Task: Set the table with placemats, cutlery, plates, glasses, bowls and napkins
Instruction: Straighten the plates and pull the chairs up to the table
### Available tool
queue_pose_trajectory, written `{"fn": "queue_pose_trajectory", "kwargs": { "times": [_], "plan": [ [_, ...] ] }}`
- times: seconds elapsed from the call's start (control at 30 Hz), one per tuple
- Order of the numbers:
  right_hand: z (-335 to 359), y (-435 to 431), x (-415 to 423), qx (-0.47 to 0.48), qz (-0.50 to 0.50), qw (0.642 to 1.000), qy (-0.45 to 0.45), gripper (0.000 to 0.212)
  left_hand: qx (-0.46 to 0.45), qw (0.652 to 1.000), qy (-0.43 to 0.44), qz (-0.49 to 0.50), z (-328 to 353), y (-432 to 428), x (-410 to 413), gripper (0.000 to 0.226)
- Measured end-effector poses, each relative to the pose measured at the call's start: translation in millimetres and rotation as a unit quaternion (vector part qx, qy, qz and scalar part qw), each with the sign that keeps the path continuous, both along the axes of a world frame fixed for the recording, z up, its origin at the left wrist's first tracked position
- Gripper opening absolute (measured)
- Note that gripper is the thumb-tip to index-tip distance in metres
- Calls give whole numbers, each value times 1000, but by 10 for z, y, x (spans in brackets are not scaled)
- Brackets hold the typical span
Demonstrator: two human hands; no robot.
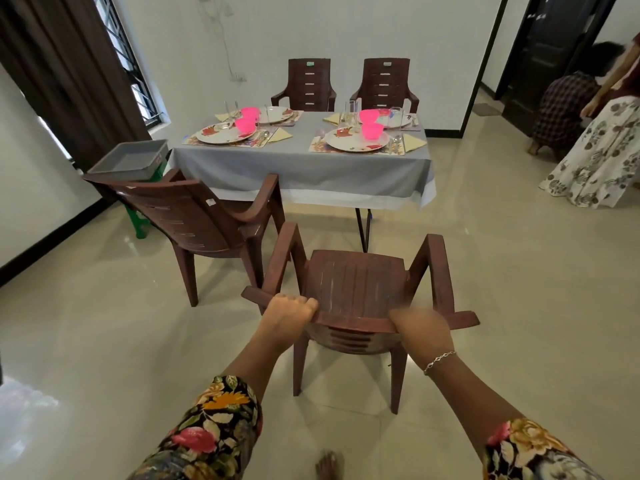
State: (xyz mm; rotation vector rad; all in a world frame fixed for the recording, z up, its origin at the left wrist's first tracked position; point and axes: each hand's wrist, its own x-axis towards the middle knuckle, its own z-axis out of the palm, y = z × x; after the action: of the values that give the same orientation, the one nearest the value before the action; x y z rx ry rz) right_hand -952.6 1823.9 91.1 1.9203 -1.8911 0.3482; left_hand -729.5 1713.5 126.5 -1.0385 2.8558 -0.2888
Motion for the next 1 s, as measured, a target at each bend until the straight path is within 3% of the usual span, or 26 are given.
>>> {"fn": "queue_pose_trajectory", "kwargs": {
  "times": [0.2,0.33,0.47,0.53,0.67,1.0],
  "plan": [
    [-18,-600,-304,-4,1,1000,0,32,-11,1000,-2,10,-63,-579,-272,29],
    [6,-1054,-451,-9,3,1000,-6,32,-20,1000,16,-3,5,-1047,-426,15],
    [-1,-1523,-552,-14,3,1000,-9,32,-38,999,18,-13,-69,-1635,-534,36],
    [15,-1734,-601,-23,8,1000,-11,31,-50,998,22,-24,-2,-1815,-609,34],
    [-1,-2078,-701,-24,9,1000,-8,31,-27,999,23,-20,24,-2144,-718,8],
    [-3,-2653,-966,-37,10,999,-9,31,-15,1000,0,10,-73,-2728,-971,23]
  ]
}}
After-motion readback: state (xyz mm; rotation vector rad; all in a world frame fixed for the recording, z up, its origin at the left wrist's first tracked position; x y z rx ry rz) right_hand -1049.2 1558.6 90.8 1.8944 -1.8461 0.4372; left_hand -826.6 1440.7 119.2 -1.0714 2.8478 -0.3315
